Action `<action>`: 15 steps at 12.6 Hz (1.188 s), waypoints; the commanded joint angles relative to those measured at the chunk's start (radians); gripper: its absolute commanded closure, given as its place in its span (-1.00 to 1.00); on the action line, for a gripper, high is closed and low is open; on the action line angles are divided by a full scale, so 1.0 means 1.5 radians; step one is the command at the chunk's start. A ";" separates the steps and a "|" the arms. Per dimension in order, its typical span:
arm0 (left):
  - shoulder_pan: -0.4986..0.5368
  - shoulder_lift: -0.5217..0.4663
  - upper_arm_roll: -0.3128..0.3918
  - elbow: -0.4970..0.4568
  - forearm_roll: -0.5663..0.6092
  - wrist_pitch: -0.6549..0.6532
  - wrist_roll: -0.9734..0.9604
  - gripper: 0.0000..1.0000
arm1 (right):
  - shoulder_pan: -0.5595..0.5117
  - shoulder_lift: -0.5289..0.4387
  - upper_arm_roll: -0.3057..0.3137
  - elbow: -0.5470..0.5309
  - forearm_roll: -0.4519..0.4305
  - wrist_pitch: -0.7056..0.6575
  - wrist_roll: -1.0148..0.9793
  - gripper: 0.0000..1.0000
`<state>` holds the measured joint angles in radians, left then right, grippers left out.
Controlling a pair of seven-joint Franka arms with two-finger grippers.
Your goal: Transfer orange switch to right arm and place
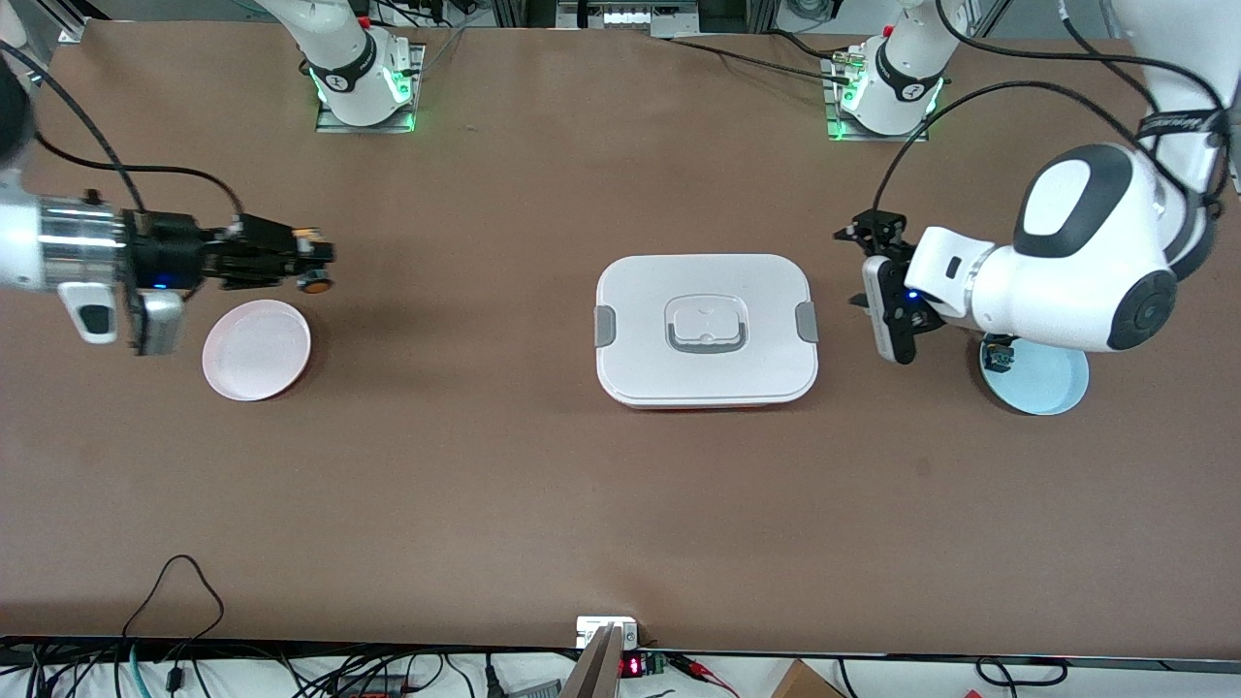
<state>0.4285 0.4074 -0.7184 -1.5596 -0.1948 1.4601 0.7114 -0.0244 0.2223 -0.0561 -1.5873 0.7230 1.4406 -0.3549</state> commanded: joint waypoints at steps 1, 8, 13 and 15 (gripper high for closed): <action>-0.041 -0.004 -0.005 0.099 0.142 -0.106 -0.144 -1.00 | -0.027 -0.012 0.011 0.008 -0.160 -0.003 -0.045 1.00; -0.096 -0.017 -0.003 0.216 0.344 -0.175 -0.419 -1.00 | -0.033 -0.098 -0.002 -0.195 -0.446 0.267 -0.032 1.00; -0.096 -0.016 0.022 0.262 0.372 -0.193 -0.422 -1.00 | -0.049 -0.069 -0.008 -0.388 -0.471 0.577 -0.033 1.00; -0.124 -0.037 0.086 0.248 0.360 -0.157 -0.423 -1.00 | -0.069 -0.019 -0.007 -0.419 -0.471 0.696 -0.040 1.00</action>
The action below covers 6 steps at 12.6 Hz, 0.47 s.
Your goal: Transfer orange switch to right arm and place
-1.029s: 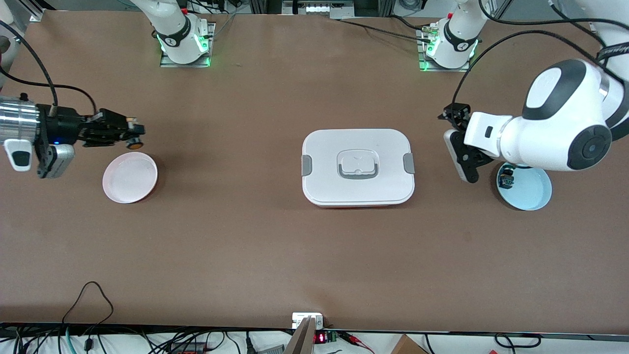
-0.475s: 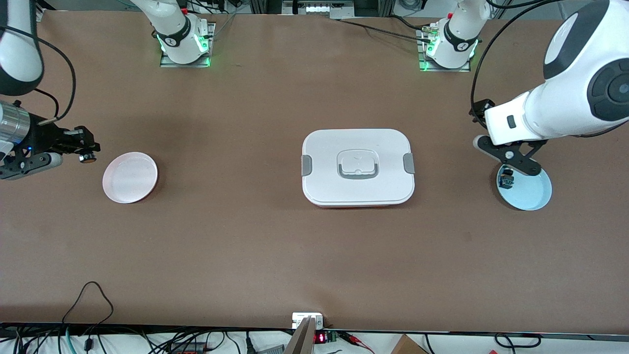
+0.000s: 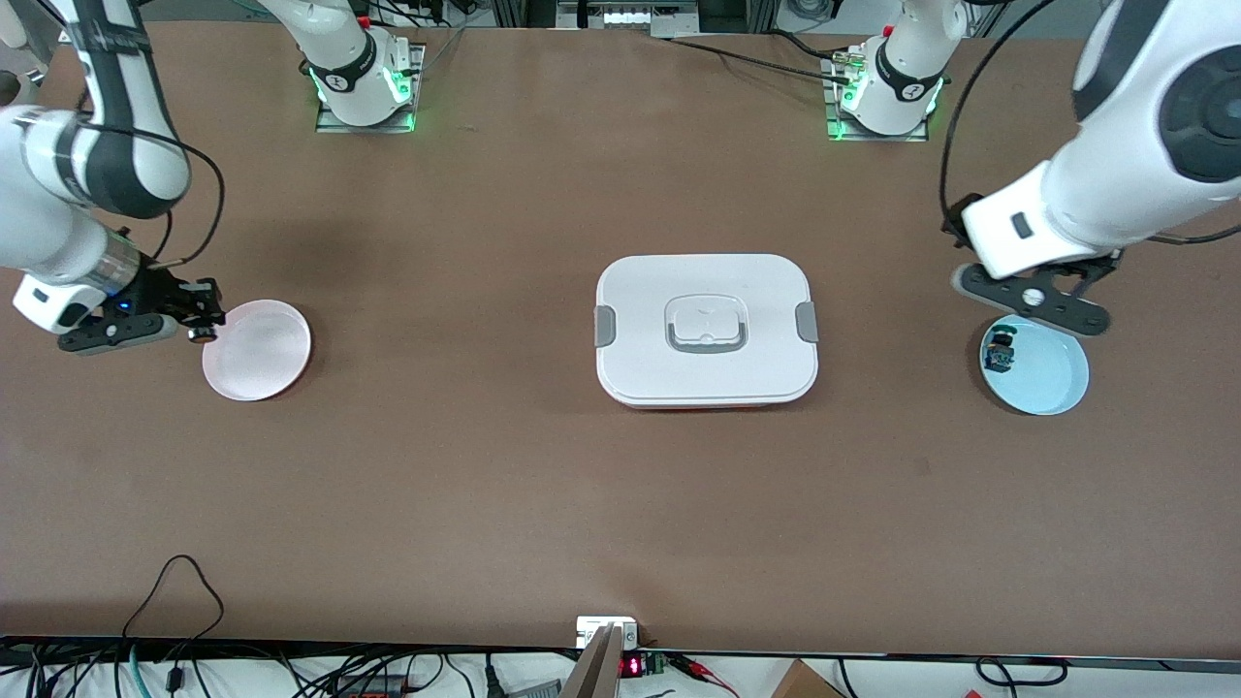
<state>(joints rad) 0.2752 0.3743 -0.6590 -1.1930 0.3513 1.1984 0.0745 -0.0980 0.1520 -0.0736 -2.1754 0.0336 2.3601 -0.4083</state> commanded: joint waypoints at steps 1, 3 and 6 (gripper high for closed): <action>-0.052 -0.044 0.116 -0.025 -0.053 0.038 0.000 -1.00 | -0.019 0.043 0.005 -0.029 -0.011 0.107 -0.003 1.00; -0.147 -0.123 0.342 -0.129 -0.212 0.129 0.006 -1.00 | -0.015 0.078 0.006 -0.026 -0.007 0.144 0.006 1.00; -0.180 -0.262 0.420 -0.341 -0.239 0.375 0.006 -1.00 | -0.007 0.121 0.007 -0.027 -0.007 0.196 0.044 1.00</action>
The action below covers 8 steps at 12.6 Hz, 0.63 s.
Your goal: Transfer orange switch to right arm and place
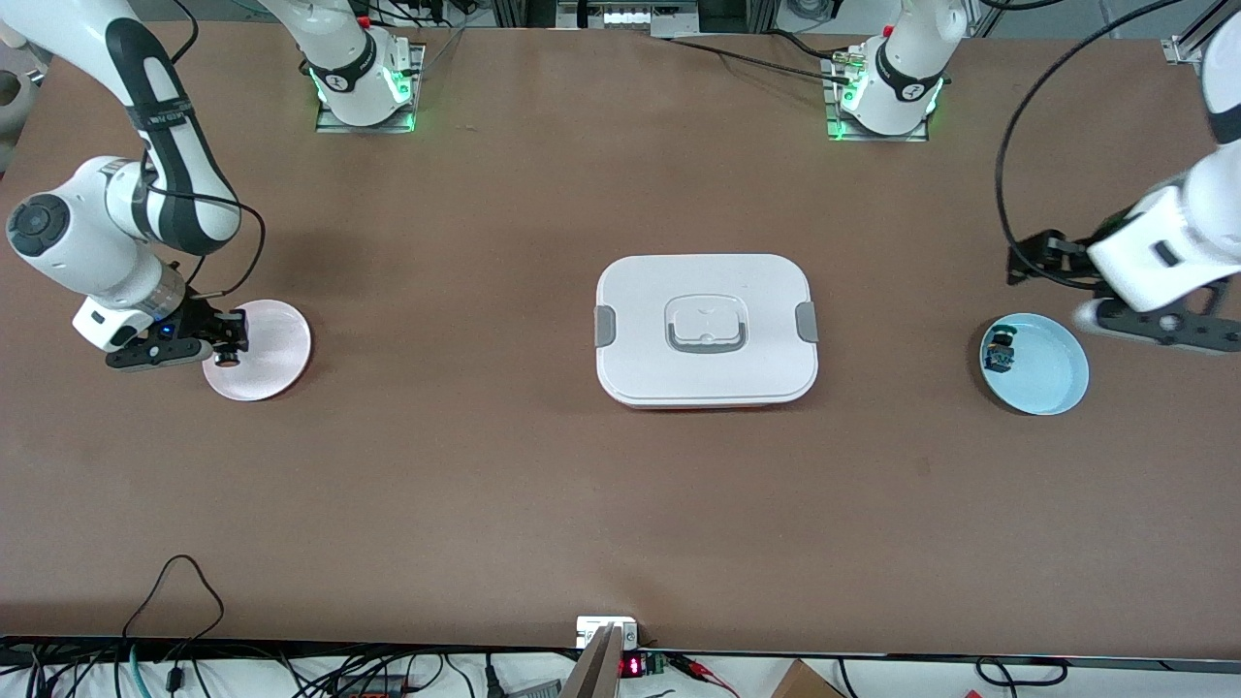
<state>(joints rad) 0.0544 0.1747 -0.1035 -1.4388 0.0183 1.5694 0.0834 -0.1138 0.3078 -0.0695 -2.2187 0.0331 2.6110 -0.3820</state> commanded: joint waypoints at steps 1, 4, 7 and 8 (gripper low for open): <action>-0.070 -0.148 0.088 -0.212 -0.017 0.156 -0.002 -1.00 | 0.012 0.027 0.004 0.001 -0.007 0.037 0.039 1.00; -0.088 -0.149 0.100 -0.206 -0.012 0.123 -0.015 -1.00 | 0.021 0.044 0.004 0.000 -0.007 0.053 0.049 1.00; -0.089 -0.116 0.089 -0.130 -0.010 0.014 -0.103 -1.00 | 0.020 0.064 0.005 -0.002 -0.006 0.070 0.050 1.00; -0.089 -0.111 0.089 -0.124 -0.010 0.010 -0.102 -1.00 | 0.020 0.065 0.005 -0.004 -0.006 0.070 0.051 1.00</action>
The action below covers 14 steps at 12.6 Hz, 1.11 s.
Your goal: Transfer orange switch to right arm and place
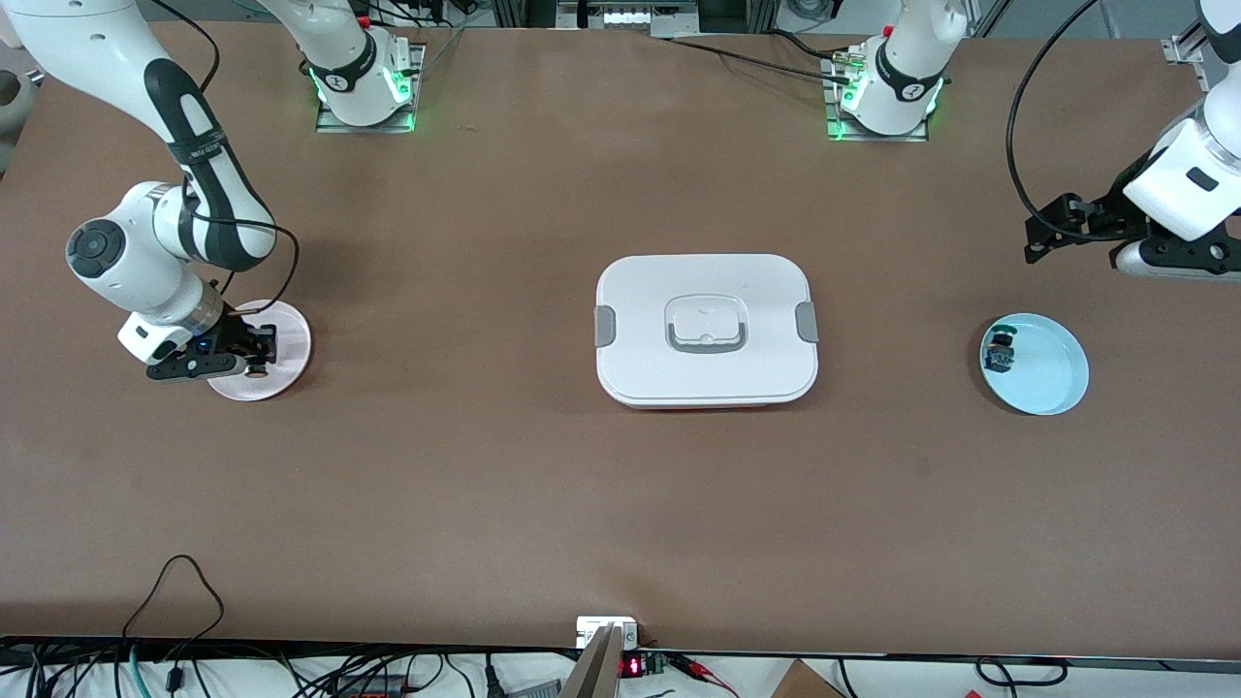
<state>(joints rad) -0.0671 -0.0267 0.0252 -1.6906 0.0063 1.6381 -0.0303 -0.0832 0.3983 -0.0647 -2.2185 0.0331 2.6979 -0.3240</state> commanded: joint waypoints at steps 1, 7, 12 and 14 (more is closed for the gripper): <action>-0.008 0.026 0.004 0.045 -0.001 -0.031 -0.024 -1.00 | -0.001 0.005 0.002 -0.008 -0.005 0.016 0.012 0.95; -0.033 0.038 0.003 0.067 -0.001 -0.031 -0.023 -1.00 | 0.000 0.000 0.002 -0.016 -0.005 0.013 0.022 -0.11; -0.039 0.039 0.001 0.067 0.008 -0.031 -0.025 -1.00 | 0.000 -0.039 0.006 -0.009 -0.005 -0.029 0.017 -0.91; -0.045 0.039 0.001 0.067 0.008 -0.031 -0.026 -1.00 | 0.018 -0.068 0.007 0.007 -0.004 -0.079 0.024 -0.99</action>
<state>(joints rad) -0.1180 0.0194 0.0227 -1.6224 0.0064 1.6157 -0.0551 -0.0774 0.3618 -0.0600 -2.2135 0.0332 2.6533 -0.3108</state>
